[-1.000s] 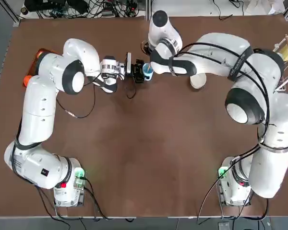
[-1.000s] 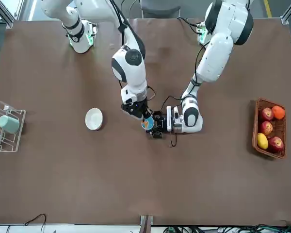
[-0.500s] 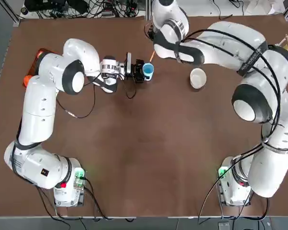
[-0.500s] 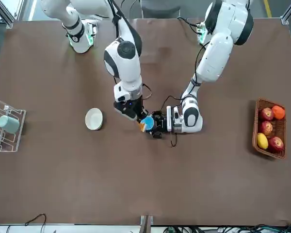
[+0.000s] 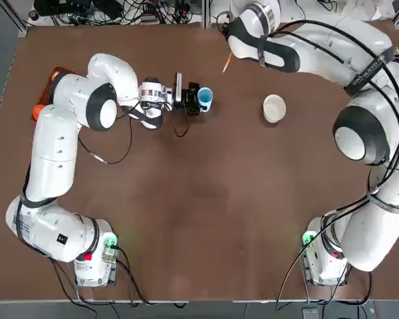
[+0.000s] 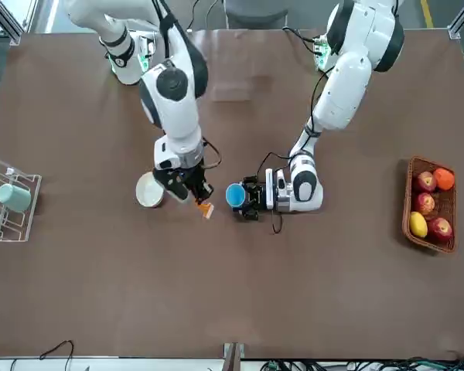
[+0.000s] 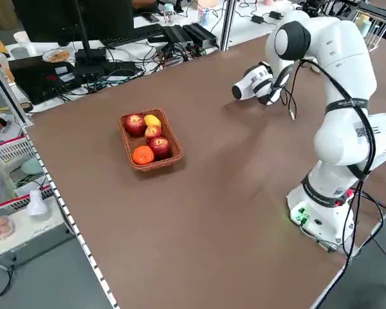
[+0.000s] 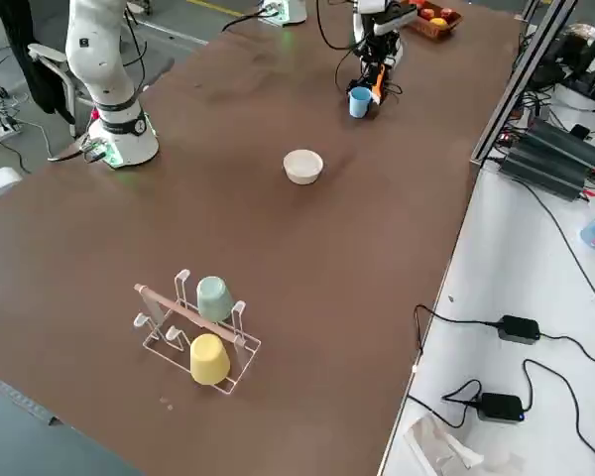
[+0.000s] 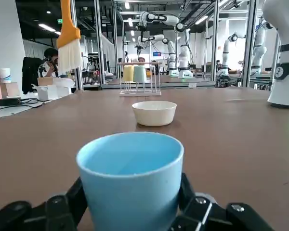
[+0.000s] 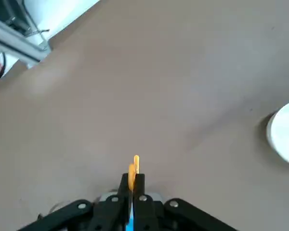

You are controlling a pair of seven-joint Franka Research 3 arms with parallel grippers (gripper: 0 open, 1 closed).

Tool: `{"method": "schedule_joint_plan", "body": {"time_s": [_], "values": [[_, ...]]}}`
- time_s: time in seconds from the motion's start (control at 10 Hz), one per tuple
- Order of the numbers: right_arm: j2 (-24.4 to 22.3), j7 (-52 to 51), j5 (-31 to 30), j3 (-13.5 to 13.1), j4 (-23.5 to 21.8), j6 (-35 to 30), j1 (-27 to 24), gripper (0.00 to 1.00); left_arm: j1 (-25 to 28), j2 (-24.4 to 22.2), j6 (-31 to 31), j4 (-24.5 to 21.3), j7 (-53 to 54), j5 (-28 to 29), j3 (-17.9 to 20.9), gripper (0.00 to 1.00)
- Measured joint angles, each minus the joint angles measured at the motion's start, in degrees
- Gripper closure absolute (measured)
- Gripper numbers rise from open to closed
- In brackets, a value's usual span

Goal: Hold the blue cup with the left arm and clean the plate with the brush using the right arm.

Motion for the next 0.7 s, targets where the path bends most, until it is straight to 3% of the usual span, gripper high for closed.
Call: {"method": "schedule_joint_plan", "body": {"time_s": [0.1, 0.3, 0.7], "values": [[-0.4, -1.2, 0.0, 0.0, -0.8, 0.0, -1.4, 0.95, 0.0, 0.0, 0.0, -0.1, 0.0, 0.0, 0.0, 0.20], [-2.2, -4.1, 0.0, 0.0, -3.5, -0.2, -4.0, 0.95, 0.0, 0.0, 0.0, -0.3, 0.0, 0.0, 0.0, 0.01], [-5.7, -10.2, 0.2, 0.1, -9.0, -0.2, -7.7, 0.95, 0.1, 0.0, 0.0, -0.5, 0.0, 0.0, 0.1, 0.00]]}}
